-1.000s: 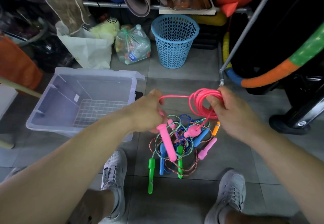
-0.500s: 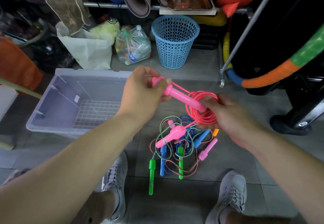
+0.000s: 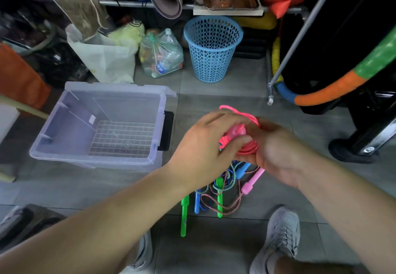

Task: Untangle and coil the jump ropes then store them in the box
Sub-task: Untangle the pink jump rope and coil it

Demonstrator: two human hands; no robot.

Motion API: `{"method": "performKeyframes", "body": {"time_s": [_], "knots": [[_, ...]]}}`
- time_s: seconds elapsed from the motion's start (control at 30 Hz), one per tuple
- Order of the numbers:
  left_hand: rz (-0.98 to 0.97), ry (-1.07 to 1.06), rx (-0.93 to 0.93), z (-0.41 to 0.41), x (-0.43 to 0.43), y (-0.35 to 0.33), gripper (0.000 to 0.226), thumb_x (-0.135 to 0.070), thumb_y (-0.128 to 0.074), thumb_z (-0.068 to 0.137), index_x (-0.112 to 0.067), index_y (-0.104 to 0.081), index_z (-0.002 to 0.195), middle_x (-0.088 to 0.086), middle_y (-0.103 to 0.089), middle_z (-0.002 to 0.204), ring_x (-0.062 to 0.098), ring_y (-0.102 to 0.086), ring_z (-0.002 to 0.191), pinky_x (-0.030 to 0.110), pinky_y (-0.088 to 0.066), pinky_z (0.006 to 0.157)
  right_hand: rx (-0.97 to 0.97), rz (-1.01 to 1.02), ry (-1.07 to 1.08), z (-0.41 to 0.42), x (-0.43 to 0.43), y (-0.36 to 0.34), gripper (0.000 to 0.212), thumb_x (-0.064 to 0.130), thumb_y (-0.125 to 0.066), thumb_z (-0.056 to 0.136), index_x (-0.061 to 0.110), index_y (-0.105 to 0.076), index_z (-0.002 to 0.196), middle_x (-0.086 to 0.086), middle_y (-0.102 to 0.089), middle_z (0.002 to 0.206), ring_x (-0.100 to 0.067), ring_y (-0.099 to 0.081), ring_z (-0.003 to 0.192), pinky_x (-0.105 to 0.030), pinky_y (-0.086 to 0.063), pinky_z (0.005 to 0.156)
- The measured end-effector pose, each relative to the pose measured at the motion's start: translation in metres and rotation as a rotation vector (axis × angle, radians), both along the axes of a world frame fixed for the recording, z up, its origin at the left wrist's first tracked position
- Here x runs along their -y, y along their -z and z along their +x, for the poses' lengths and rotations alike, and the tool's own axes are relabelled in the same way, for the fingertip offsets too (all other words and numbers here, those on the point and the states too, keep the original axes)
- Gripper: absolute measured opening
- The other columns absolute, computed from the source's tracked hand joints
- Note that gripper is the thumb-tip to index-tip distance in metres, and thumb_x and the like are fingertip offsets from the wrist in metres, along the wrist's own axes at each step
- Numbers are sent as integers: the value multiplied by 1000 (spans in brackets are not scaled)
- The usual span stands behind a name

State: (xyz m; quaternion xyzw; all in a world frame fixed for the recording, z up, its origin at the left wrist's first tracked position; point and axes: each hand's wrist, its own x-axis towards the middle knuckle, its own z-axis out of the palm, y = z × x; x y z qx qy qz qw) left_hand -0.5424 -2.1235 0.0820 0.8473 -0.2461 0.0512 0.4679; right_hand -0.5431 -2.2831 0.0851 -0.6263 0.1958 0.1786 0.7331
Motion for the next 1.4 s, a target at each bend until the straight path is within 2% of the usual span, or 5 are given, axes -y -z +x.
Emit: {"method": "performKeyframes", "body": {"time_s": [0.13, 0.33, 0.83, 0.97, 1.4], "knots": [[-122, -154, -264, 8, 0, -3, 36, -32, -82, 80, -36, -63, 109, -8, -53, 118, -6, -49, 114, 8, -36, 98, 31, 21, 16, 1, 0, -2, 23, 22, -54, 101, 8, -62, 118, -20, -71, 113, -35, -74, 95, -51, -59, 84], [-423, -58, -791, 22, -4, -2, 110, -47, -90, 52, -24, -31, 142, 5, -71, 117, 22, -70, 108, 50, -53, 99, 72, 166, -15, -4, -4, -12, 23, 17, -48, 103, 5, -61, 119, -19, -73, 110, -36, -75, 90, -42, -63, 70], [-197, 167, -621, 25, -20, -16, 36, -32, -73, 90, -24, -50, 115, 0, -71, 94, 9, -70, 62, 18, -51, 47, 2, 197, -275, -3, 2, -10, 43, 34, -47, 98, 9, -56, 131, -30, -70, 109, -48, -71, 90, -44, -63, 70], [-287, 155, -548, 24, -19, -9, 55, -32, -83, 76, -26, -48, 117, 2, -70, 98, 30, -73, 87, 57, -59, 75, 61, 170, -278, -2, 4, -11, 40, 30, -45, 100, 7, -55, 132, -26, -70, 111, -47, -71, 89, -41, -62, 65], [-211, 78, -448, 32, -17, -7, 86, -20, -84, 73, -36, -36, 142, -8, -68, 88, 11, -71, 82, 38, -58, 86, 117, 205, -315, -2, 6, -10, 44, 31, -52, 94, 4, -51, 129, -34, -66, 113, -53, -68, 97, -38, -63, 67]]}}
